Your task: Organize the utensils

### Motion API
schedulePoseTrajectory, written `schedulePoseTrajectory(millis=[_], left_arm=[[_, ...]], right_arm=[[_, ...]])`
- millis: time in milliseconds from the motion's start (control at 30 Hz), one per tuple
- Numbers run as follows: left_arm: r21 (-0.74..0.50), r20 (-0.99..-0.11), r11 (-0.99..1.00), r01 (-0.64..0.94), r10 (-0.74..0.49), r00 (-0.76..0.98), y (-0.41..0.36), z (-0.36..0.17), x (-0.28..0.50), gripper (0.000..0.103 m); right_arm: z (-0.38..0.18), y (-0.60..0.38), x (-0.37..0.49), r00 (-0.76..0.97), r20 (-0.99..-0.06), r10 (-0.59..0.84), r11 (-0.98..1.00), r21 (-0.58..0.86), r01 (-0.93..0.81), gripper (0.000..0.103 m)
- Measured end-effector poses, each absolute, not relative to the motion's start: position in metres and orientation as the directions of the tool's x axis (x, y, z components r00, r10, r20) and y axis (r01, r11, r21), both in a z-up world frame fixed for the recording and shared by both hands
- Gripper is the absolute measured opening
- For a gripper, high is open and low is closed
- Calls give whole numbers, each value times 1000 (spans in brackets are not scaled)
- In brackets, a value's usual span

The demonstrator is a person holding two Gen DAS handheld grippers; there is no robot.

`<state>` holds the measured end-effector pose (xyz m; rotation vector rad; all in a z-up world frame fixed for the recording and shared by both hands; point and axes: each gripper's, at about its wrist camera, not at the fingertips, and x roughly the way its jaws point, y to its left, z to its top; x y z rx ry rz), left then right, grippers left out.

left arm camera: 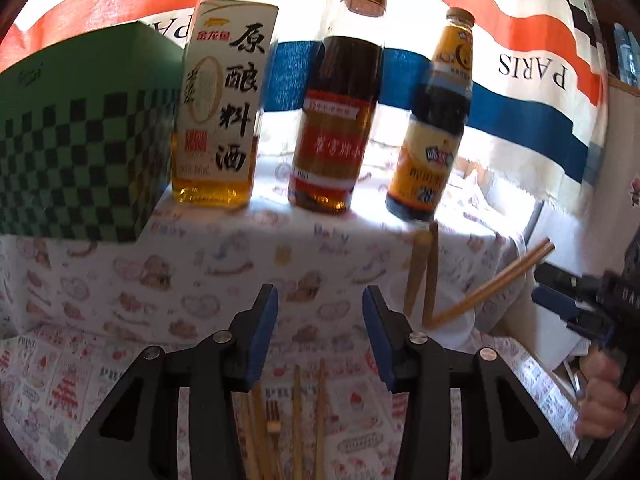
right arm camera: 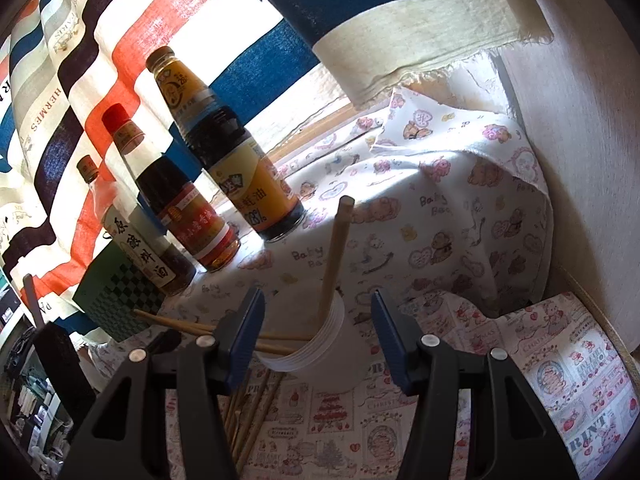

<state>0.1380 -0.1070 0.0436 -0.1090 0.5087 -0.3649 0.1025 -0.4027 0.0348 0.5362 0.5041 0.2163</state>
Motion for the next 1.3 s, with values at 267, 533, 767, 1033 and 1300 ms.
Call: schedulePoseTrajectory(millis=[267, 533, 767, 1033, 1300], left_arm=[[-386, -514, 831, 400, -554, 655, -120, 38, 141, 11], [-472, -503, 766, 437, -641, 580, -144, 48, 154, 2], [-459, -498, 815, 354, -566, 657, -137, 52, 191, 1], [-393, -489, 838, 379, -539, 686, -126, 56, 169, 1], [-170, -548, 914, 369, -399, 735, -105, 62, 93, 5]], right_arm=[[23, -397, 110, 805, -478, 352, 833, 552, -37, 53], [20, -400, 112, 812, -506, 291, 858, 513, 11, 53], [18, -394, 115, 803, -518, 295, 868, 497, 2, 53], [18, -390, 115, 794, -524, 307, 871, 491, -13, 53], [14, -375, 115, 749, -585, 312, 890, 456, -15, 52]])
